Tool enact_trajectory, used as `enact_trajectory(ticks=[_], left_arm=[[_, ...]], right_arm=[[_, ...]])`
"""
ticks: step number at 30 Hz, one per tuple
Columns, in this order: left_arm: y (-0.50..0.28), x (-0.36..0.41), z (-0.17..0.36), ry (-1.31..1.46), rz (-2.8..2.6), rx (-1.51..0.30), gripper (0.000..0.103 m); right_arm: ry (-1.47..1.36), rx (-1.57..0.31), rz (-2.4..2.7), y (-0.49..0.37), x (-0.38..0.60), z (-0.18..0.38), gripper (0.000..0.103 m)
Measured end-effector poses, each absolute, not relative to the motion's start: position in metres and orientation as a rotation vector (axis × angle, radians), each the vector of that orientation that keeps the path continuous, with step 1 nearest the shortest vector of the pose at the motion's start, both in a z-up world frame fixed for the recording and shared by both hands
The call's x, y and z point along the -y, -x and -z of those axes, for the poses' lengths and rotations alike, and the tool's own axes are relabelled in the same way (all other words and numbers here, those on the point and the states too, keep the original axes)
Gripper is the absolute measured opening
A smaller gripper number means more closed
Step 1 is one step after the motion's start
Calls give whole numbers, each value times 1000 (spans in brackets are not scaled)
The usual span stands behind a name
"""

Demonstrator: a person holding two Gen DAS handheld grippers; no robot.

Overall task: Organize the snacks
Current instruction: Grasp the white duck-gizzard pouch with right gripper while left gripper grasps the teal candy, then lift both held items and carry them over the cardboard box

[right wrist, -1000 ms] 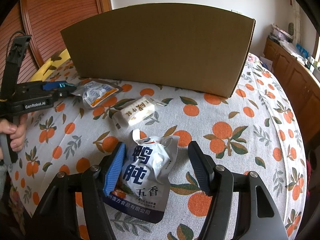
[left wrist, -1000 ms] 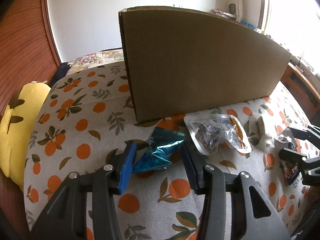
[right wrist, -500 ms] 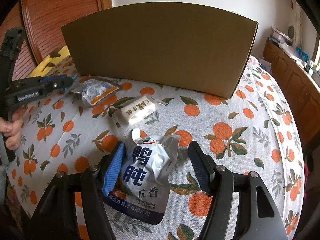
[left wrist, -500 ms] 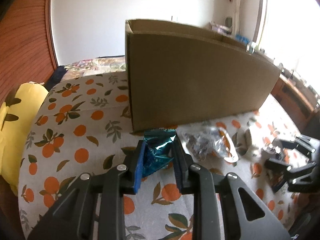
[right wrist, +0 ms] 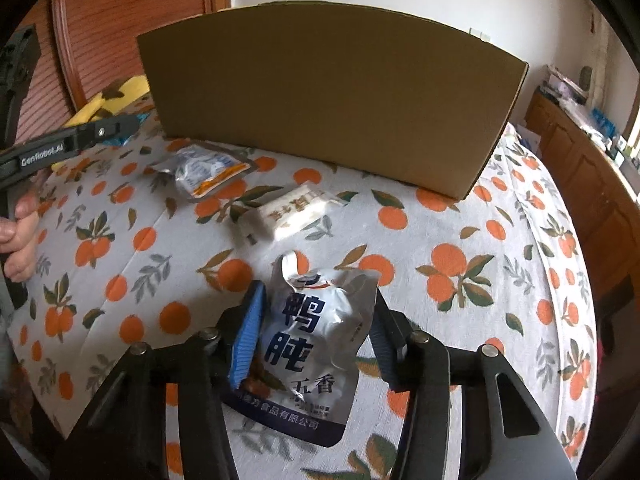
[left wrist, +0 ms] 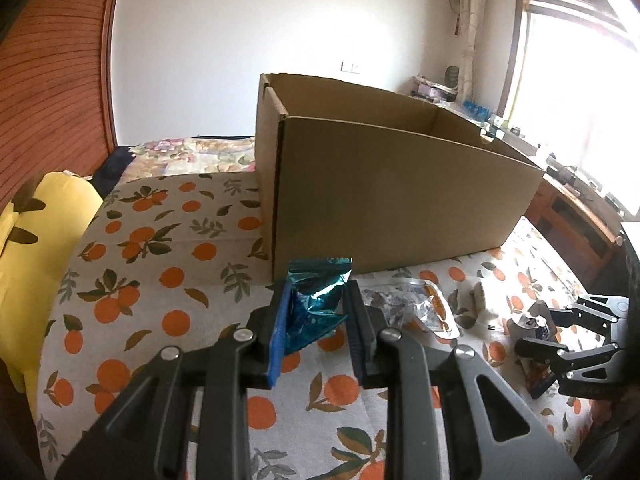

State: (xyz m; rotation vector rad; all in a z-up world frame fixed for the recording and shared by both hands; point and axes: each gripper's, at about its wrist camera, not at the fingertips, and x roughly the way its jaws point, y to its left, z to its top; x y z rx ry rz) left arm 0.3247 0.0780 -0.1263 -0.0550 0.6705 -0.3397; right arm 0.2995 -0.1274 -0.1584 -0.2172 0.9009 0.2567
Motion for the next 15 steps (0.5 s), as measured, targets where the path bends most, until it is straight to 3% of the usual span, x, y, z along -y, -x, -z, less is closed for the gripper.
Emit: enact_trajectory(ticks=[15], left_arm=[[-319, -74, 123, 44, 351, -647, 25]], right_arm=[[183, -901, -254, -282, 134, 144, 44]])
